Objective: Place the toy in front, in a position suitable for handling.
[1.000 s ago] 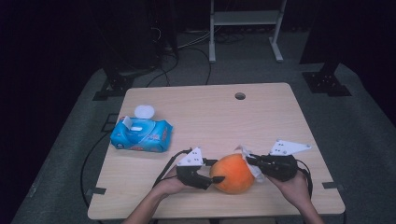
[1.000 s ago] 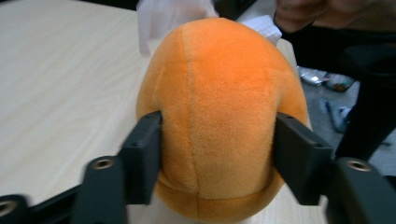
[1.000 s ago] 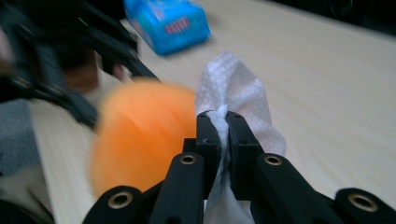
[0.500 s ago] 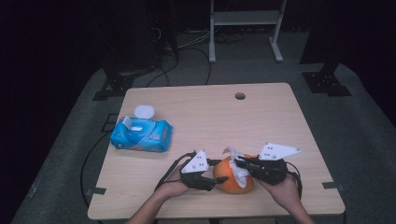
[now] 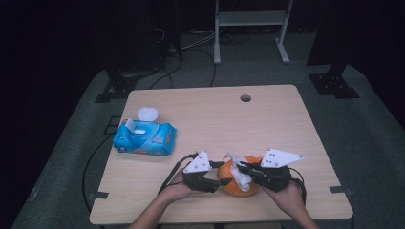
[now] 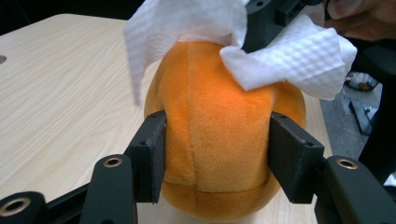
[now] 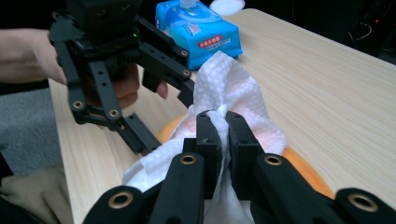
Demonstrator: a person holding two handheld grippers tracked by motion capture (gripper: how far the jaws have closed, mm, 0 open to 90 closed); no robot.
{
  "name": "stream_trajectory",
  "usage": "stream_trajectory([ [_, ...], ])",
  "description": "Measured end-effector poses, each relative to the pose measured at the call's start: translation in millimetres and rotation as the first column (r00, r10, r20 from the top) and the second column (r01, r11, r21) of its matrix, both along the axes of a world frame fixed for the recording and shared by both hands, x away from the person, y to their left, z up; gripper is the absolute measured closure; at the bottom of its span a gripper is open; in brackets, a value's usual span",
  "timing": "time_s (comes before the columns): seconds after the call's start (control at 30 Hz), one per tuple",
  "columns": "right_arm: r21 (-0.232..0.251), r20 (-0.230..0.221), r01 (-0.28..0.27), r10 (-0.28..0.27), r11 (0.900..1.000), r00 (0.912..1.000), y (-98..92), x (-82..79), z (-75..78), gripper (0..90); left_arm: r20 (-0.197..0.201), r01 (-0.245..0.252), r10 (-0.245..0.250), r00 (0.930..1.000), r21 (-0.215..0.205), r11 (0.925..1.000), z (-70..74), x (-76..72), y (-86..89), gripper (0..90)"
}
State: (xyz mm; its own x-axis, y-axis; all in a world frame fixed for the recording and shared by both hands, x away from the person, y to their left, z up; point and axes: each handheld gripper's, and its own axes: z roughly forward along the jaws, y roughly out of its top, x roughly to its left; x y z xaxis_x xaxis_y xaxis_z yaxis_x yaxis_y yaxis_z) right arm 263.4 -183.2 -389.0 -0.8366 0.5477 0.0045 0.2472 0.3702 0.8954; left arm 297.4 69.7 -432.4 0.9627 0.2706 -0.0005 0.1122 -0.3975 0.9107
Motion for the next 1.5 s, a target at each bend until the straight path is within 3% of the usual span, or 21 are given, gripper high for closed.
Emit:
stream_trajectory([
  [0.07,0.016,-0.01,-0.028,0.028,0.999,0.9996,5.6,-2.6,-1.5,84.6,0.009,0.003,-0.003,1.0,0.001,1.0,0.7,-1.5,-3.0,42.2],
  [0.1,0.01,-0.01,-0.054,0.054,0.998,0.9985,12.8,-4.9,-2.7,84.6,0.02,0.008,-0.008,0.9998,0.01,0.9999,0.8,-2.3,-4.0,42.2],
  [0.2,-0.033,0.017,-0.06,0.061,0.998,0.998,20.3,-5.5,-1.7,84.7,0.017,0.005,-0.005,0.9998,0.007,1.0,0.0,-2.8,-2.3,42.5],
  [0.3,-0.029,0.034,0.002,-0.001,1.0,0.9994,4.5,1.4,1.8,84.6,0.025,0.013,-0.013,0.9996,0.015,0.9998,-1.4,-2.1,0.9,42.7],
  [0.37,-0.007,0.011,0.042,-0.042,0.999,0.9991,-10.9,8.0,0.8,84.6,0.016,0.008,-0.009,0.9998,0.016,0.9998,-2.8,-0.3,3.9,42.4],
  [0.47,0.01,-0.034,0.061,-0.061,0.998,0.9976,-22.4,12.4,-4.3,84.6,-0.023,-0.015,0.015,0.9996,-0.001,0.9999,-3.6,4.3,5.6,36.8],
  [0.57,-0.002,-0.039,0.06,-0.06,0.998,0.9974,-18.0,11.7,-8.5,84.6,-0.071,-0.027,0.025,0.9972,-0.03,0.9992,-0.6,5.4,4.0,24.6],
  [0.63,-0.004,-0.044,0.046,-0.046,0.999,0.9979,-13.9,11.2,-9.1,84.6,-0.085,-0.033,0.03,0.9959,-0.034,0.9989,0.5,4.3,1.4,22.7],
  [0.7,-0.015,-0.048,0.037,-0.038,0.999,0.9981,-9.6,10.0,-8.7,84.6,-0.079,-0.021,0.018,0.9967,-0.03,0.9993,-0.3,2.6,0.3,25.6],
  [0.83,-0.01,-0.043,0.013,-0.014,1.0,0.999,-4.3,6.9,-2.0,84.3,-0.02,0.005,-0.005,0.9998,-0.02,0.9998,0.3,-2.9,-0.9,39.9],
  [0.9,0.013,-0.03,-0.018,0.019,1.0,0.9994,1.4,3.6,4.6,84.3,0.026,0.037,-0.037,0.999,-0.002,0.9993,2.2,-7.8,-5.5,41.9],
  [1.0,-0.022,0.006,-0.045,0.045,0.999,0.999,13.5,-1.7,7.8,84.4,0.059,0.056,-0.057,0.9966,0.022,0.9982,2.9,-11.3,-8.0,42.4],
  [1.1,-0.073,0.0,-0.017,0.017,0.997,0.9999,8.6,1.8,1.9,84.5,0.043,0.045,-0.046,0.998,0.019,0.9988,0.5,-8.1,-2.0,42.9],
  [1.23,-0.041,-0.037,0.016,-0.018,0.999,0.9992,-9.2,7.2,-0.8,84.5,0.028,0.05,-0.05,0.9983,0.012,0.9987,-0.5,-6.3,0.8,42.1],
  [1.3,-0.04,-0.043,0.016,-0.018,0.999,0.9989,-10.1,6.1,-2.8,84.6,0.015,0.054,-0.054,0.9984,0.008,0.9985,0.8,-5.8,-0.8,36.1],
  [1.37,-0.063,-0.038,0.007,-0.01,0.998,0.9992,-6.4,4.1,-4.3,84.7,-0.021,0.028,-0.029,0.9994,-0.041,0.9988,1.5,-4.1,-1.9,24.5],
  [1.5,-0.067,-0.039,-0.017,0.014,0.998,0.9991,-0.3,1.9,-2.6,84.7,-0.049,0.035,-0.037,0.9981,-0.025,0.9991,-3.4,-4.2,-6.3,23.3],
])
